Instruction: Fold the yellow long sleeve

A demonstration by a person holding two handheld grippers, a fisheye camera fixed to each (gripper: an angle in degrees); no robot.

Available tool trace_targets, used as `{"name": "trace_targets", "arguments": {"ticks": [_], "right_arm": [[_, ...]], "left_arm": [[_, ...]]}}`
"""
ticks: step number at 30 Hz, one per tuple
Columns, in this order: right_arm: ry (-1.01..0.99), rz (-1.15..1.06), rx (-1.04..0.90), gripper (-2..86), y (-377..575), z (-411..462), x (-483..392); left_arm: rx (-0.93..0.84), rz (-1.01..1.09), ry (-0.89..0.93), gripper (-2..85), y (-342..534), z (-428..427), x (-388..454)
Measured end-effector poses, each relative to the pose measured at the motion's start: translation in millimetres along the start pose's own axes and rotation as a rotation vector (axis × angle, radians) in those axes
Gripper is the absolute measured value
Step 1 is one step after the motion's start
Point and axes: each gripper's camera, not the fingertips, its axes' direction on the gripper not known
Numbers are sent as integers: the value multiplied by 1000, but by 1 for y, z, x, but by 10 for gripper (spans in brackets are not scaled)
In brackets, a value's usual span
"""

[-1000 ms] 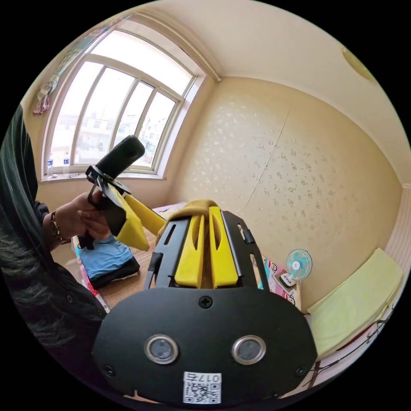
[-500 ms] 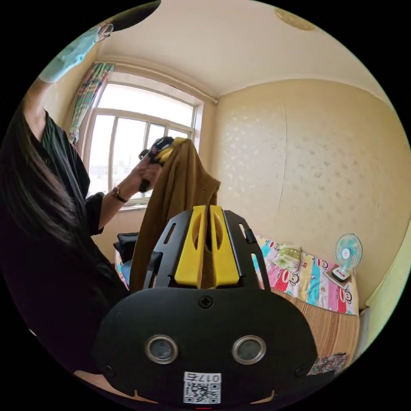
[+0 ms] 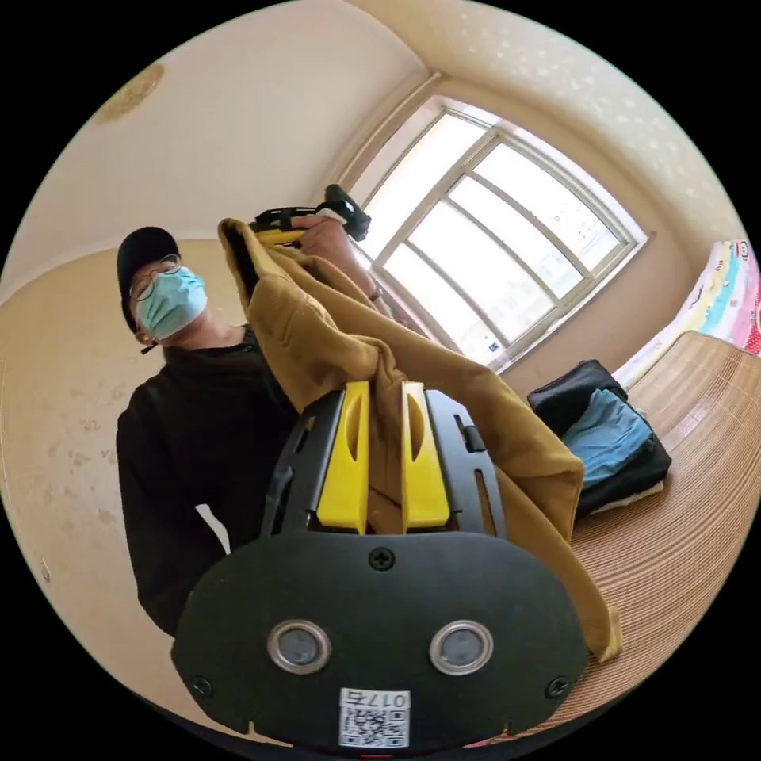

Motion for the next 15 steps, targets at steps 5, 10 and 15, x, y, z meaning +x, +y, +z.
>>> {"name": "trace_targets", "arguments": {"ticks": [5, 10, 15], "right_arm": [[465, -189, 275, 30, -38, -94, -198], [728, -613, 457, 27, -112, -114, -402], [1065, -710, 601, 26, -215, -113, -503]], "left_arm": [[3, 205, -268, 20, -8, -44, 98], [12, 217, -673, 19, -18, -65, 154], [165, 196, -834, 21, -35, -97, 152]]}}
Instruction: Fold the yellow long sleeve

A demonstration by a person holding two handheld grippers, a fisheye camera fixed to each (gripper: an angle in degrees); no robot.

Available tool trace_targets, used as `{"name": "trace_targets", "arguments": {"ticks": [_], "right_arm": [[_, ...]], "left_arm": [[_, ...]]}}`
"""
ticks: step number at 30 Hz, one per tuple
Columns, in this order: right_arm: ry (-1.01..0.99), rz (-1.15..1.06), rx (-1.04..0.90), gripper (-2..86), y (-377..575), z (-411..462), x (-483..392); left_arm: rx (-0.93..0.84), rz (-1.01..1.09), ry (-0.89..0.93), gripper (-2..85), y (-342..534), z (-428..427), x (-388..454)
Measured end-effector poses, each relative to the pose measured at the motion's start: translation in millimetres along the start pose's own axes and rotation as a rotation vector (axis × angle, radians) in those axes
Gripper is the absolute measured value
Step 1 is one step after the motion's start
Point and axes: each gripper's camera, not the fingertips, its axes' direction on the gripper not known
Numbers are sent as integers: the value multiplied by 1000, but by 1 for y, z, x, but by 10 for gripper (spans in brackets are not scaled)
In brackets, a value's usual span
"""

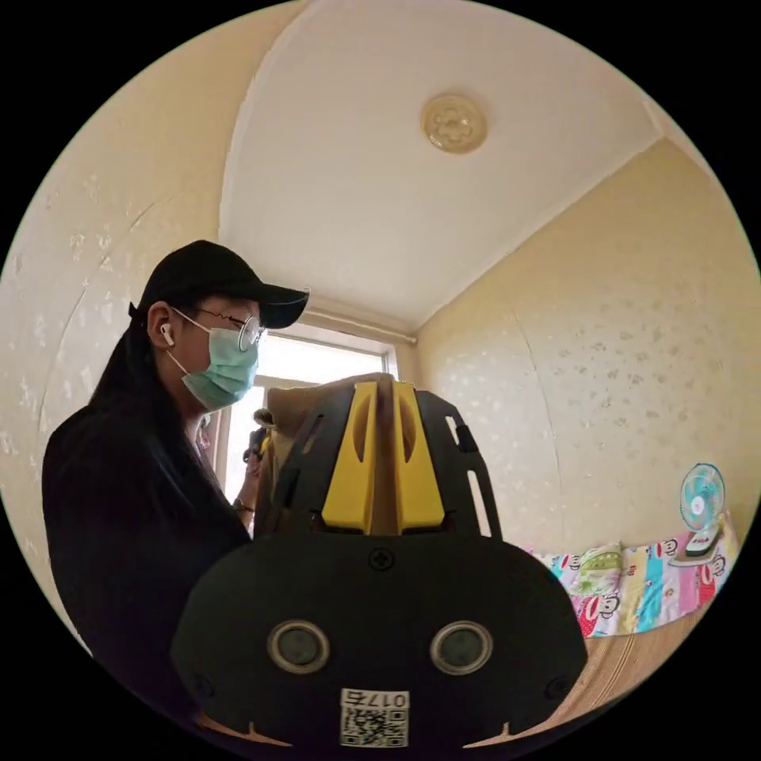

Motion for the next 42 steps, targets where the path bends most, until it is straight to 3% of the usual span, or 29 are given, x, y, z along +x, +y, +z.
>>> {"name": "trace_targets", "arguments": {"ticks": [4, 8, 10, 12, 13, 15, 19, 26, 28, 30, 32, 35, 37, 39, 42], "right_arm": [[174, 80, -177, 26, -68, 61, 53], [218, 277, -493, 29, -77, 150, 219], [282, 330, -709, 31, -44, 205, 320], [566, 399, -1037, 39, 41, 267, 464], [632, 415, -1118, 43, 67, 276, 496], [640, 520, -1376, 62, 156, 298, 570], [395, 513, -1374, 49, 247, 299, 552], [141, 677, -1901, 28, 506, 220, 452], [157, 633, -1771, 20, 490, 193, 439], [202, 732, -1724, 18, 462, 163, 451], [242, 872, -1734, 18, 441, 139, 474], [377, 1142, -1648, 26, 399, 83, 526], [503, 1320, -1365, 46, 359, 38, 567], [644, 1566, -878, 99, 319, -30, 622], [777, 1655, -415, 136, 299, -81, 679]], "left_arm": [[-10, -148, -166, 26, -16, 21, -62], [-85, -367, -293, 33, 0, 64, -190], [-178, -451, -386, 40, 21, 92, -268], [-309, -585, -529, 56, 73, 132, -395], [-338, -623, -570, 55, 92, 140, -425], [-506, -826, -782, 61, 173, 157, -522], [-613, -960, -717, 63, 287, 179, -557], [-1222, -1307, -607, 29, 558, 208, -510], [-1289, -1411, -605, 10, 599, 195, -482], [-1021, -1467, -567, -3, 596, 169, -452], [-944, -1558, -531, -7, 595, 157, -435], [-1073, -1553, -437, -9, 582, 164, -413], [-1145, -1579, -386, -9, 574, 167, -404], [-1152, -1616, -362, -10, 556, 159, -402], [-1098, -1647, -375, -10, 532, 137, -409]]}}
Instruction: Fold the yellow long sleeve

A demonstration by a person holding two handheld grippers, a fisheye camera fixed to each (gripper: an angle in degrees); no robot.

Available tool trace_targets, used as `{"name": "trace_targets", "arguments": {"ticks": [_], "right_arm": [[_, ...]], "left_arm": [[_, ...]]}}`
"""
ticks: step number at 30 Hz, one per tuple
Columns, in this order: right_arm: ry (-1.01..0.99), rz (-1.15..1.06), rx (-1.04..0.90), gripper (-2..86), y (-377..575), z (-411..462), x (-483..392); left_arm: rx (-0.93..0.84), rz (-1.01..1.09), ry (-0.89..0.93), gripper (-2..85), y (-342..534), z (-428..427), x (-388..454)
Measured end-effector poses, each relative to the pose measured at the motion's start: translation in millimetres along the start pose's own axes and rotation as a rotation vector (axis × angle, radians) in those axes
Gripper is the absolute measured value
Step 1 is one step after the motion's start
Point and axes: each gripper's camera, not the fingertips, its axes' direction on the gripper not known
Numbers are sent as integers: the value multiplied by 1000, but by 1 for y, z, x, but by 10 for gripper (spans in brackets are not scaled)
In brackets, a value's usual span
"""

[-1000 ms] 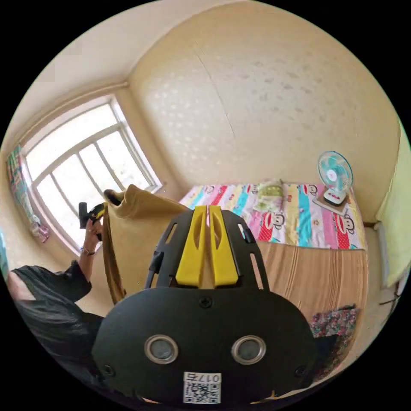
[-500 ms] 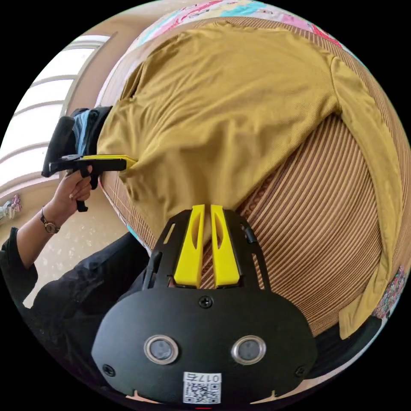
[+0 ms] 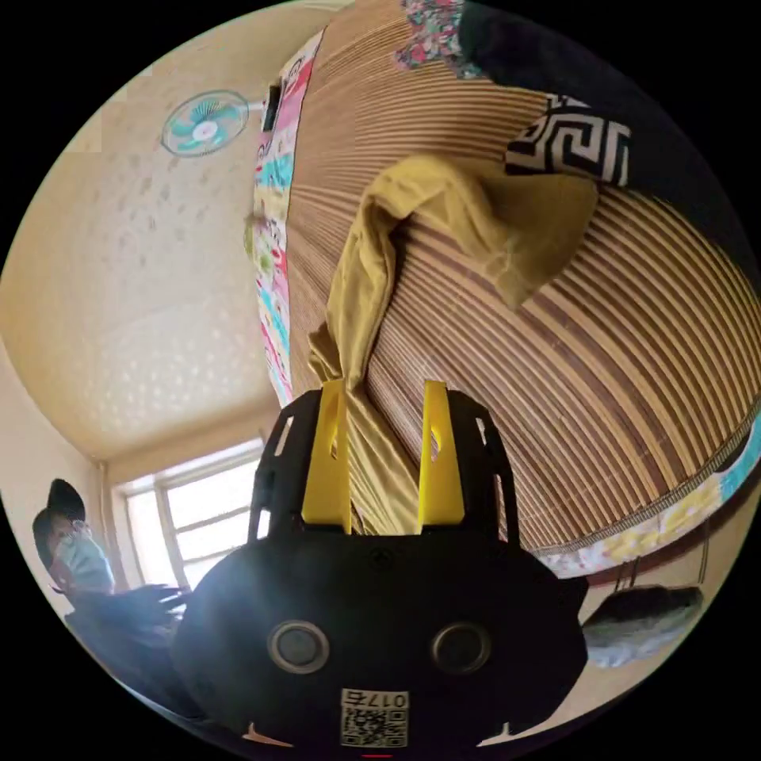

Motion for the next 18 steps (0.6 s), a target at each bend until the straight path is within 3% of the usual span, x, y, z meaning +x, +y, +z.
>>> {"name": "trace_targets", "arguments": {"ticks": [4, 5, 8, 10, 13, 15, 18], "right_arm": [[-209, 210, 262, 151, -60, -9, 6], [-288, 305, 335, 138, -71, -7, 13], [-271, 450, 421, 60, -83, 1, 4], [-211, 309, 423, 40, -87, 0, -43], [-36, -219, 390, 31, -57, 10, -163], [72, -587, 352, 31, 10, 45, -232], [170, -901, 247, 33, 109, 127, -253]], "left_arm": [[73, -74, 53, -10, 9, -42, -16], [101, -97, 64, -10, 12, -57, -21], [161, -140, 91, -10, 21, -89, -31], [197, -157, 110, -9, 26, -107, -36], [279, -173, 140, -5, 34, -137, -42], [370, -184, 172, 5, 37, -161, -48], [489, -197, 156, 46, 38, -190, -56]]}}
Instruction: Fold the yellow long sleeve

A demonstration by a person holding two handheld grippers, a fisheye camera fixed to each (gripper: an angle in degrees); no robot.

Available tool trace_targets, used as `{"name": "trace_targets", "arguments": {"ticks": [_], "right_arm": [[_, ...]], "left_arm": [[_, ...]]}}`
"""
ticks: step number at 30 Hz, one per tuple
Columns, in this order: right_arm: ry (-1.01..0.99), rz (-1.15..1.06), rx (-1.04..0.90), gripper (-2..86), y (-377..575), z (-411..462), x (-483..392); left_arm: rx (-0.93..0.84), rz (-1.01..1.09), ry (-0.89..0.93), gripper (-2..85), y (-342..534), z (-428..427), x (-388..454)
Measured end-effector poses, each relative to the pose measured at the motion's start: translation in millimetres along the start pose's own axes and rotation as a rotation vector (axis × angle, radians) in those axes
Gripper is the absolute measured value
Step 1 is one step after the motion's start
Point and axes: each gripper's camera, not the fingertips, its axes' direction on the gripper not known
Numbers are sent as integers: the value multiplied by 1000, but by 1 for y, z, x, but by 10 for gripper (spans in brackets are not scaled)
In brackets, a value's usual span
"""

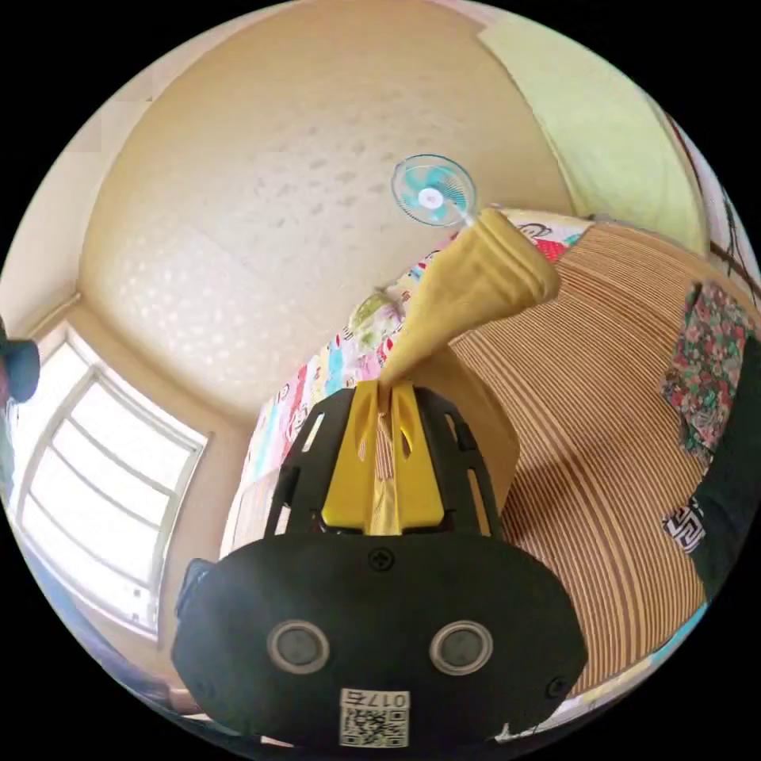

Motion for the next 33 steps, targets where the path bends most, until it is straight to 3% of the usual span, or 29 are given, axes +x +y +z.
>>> {"name": "trace_targets", "arguments": {"ticks": [4, 6, 7, 10, 12, 14, 16, 20, 23, 26, 33], "right_arm": [[-34, -306, -312, 38, 135, 115, -82], [79, -501, -751, 43, 261, 211, -98], [122, -516, -866, 45, 291, 229, -95], [210, -535, -668, 45, 352, 202, -94], [250, -490, -811, 50, 375, 202, -84], [203, -454, -815, 53, 383, 186, -76], [153, -411, -813, 50, 387, 172, -66], [47, -351, -829, 47, 398, 154, -52], [-64, -436, -857, 59, 419, 148, -63], [-187, -598, -864, 81, 444, 135, -91], [-481, -839, -804, 173, 486, 78, -168]], "left_arm": [[129, 58, -109, 79, -16, -32, 6], [194, 86, -176, 86, -22, -55, 7], [203, 77, -177, 87, -23, -59, 6], [196, -29, -42, 96, -22, -73, -17], [190, -147, -5, 112, -12, -75, -39], [217, -239, -26, 125, -1, -80, -57], [268, -276, -115, 128, 9, -89, -66], [187, -12, -380, 108, 6, -81, -52], [149, 109, -576, 50, 9, -75, -50], [31, 65, -282, 26, 0, -117, -61], [4, 128, 470, 23, 10, -256, -12]]}}
